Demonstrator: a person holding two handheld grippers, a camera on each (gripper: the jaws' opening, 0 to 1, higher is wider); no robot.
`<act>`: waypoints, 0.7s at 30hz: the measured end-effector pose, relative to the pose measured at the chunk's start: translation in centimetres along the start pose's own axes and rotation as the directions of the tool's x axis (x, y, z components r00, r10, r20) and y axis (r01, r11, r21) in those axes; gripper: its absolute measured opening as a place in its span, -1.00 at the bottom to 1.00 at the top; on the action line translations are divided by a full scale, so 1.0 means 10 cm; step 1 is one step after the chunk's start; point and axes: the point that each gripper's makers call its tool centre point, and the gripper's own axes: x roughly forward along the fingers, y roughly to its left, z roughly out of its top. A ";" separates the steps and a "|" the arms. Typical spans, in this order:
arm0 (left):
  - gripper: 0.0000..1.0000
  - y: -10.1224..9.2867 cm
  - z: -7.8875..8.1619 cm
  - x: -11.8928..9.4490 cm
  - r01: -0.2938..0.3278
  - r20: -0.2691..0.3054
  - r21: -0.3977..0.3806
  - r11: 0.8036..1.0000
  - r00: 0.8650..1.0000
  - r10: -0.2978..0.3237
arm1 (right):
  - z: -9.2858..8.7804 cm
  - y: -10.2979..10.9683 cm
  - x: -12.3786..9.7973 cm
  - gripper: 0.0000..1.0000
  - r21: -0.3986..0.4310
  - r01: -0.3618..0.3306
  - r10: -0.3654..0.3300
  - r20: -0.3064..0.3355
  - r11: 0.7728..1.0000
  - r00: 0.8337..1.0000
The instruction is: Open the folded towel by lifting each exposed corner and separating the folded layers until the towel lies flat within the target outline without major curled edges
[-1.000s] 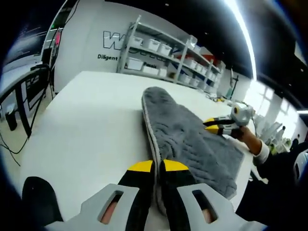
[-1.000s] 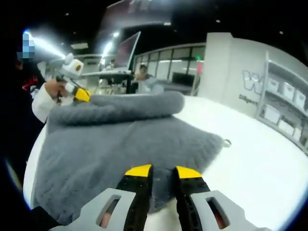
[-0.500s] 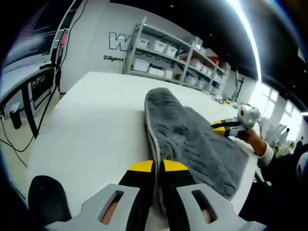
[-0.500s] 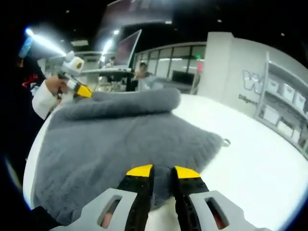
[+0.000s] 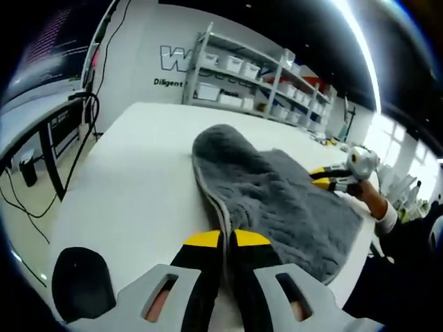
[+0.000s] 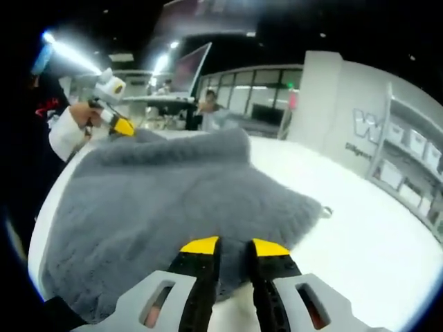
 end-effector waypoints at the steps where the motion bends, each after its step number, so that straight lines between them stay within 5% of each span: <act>1: -0.91 0.00 0.00 0.00 -0.001 0.000 0.001 1.000 1.000 0.001 | 0.02 0.01 0.00 -0.70 -0.046 0.005 -0.005 -0.001 0.999 1.000; 4: -0.91 0.05 -0.03 -0.03 -0.022 -0.010 0.016 1.000 1.000 0.022 | 0.12 0.01 -0.02 -0.57 -0.094 0.015 -0.012 0.038 0.995 0.999; 7: -0.91 0.08 -0.05 -0.06 -0.035 -0.012 0.010 0.999 0.999 0.035 | 0.18 0.02 -0.02 -0.54 -0.049 -0.005 0.008 0.073 0.999 0.997; 21: -0.90 0.14 -0.11 -0.12 -0.056 -0.041 0.012 0.998 0.998 0.056 | 0.07 -0.09 0.03 -0.56 -0.075 0.049 -0.047 0.026 0.996 0.999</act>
